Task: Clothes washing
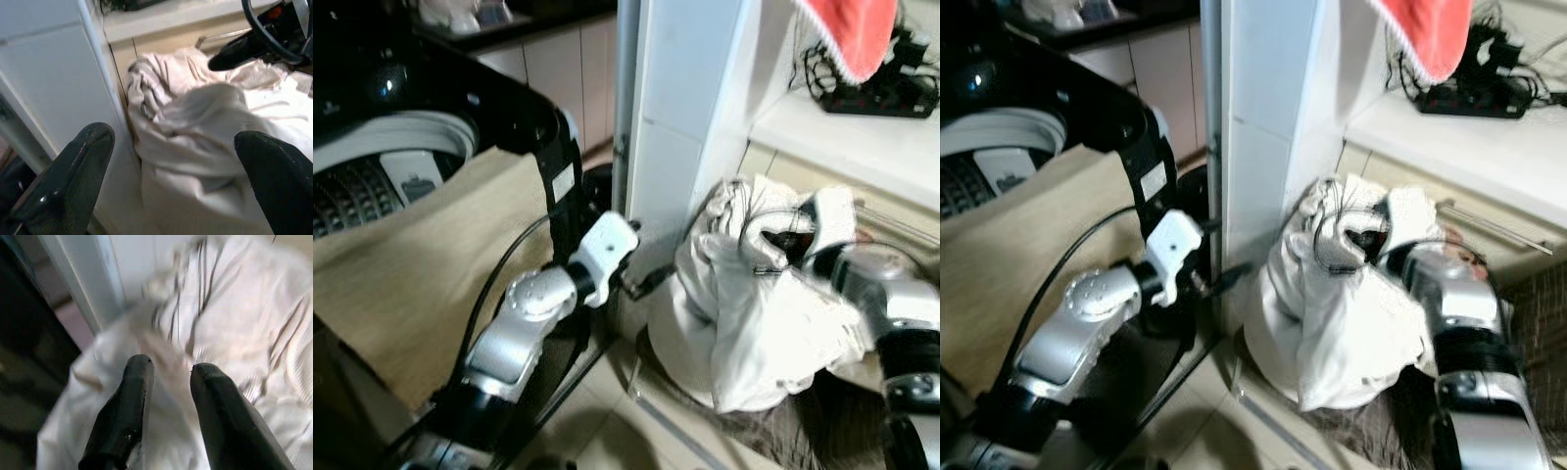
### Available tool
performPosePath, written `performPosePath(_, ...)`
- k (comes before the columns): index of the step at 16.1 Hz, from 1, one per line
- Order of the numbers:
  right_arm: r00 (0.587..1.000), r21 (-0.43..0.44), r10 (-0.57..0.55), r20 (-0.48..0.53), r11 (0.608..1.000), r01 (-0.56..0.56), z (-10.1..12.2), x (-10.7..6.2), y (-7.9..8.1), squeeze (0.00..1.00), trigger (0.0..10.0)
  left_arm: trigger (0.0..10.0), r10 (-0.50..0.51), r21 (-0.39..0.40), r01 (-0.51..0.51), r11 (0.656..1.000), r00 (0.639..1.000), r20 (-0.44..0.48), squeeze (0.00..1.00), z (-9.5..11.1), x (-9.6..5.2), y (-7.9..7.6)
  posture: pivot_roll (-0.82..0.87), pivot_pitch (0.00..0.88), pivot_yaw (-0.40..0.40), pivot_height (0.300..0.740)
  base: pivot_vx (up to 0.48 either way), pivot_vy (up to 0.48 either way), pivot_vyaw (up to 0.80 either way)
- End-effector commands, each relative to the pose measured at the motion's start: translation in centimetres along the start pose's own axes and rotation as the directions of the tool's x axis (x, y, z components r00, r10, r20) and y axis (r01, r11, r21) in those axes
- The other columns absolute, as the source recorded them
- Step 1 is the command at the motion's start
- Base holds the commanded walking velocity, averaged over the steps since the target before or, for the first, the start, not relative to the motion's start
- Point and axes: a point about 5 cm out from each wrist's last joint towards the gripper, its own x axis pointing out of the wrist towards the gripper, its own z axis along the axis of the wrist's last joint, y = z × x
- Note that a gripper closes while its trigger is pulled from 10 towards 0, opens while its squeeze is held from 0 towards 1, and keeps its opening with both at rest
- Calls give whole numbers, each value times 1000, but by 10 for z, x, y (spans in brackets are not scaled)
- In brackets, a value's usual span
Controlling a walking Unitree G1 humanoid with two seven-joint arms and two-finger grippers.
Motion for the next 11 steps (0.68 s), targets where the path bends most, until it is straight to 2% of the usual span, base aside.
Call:
performPosePath(1, 1000, -41, -4, 2, 999, 4, 7, 4, 0, 1000, 10000, 10000, 22, -6, -22, 1000, 1000, -6, 0, 1, -3, 4, -11, 0, -22, 740, 0, 0, 0)
performPosePath(7, 1000, -59, 1, -16, 998, -2, 7, 12, 4, 1000, 10000, 10000, 2, 15, -1, 1000, 999, -54, 0, -8, -10, 2, -9, 0, -17, 740, 0, 0, 0)
performPosePath(11, 996, -77, 31, -86, 996, -37, -3, 15, 5, 1000, 10000, 10000, -21, 20, 23, 1000, 997, -68, 0, -9, -12, 2, -12, 0, -3, 740, 0, 0, 0)
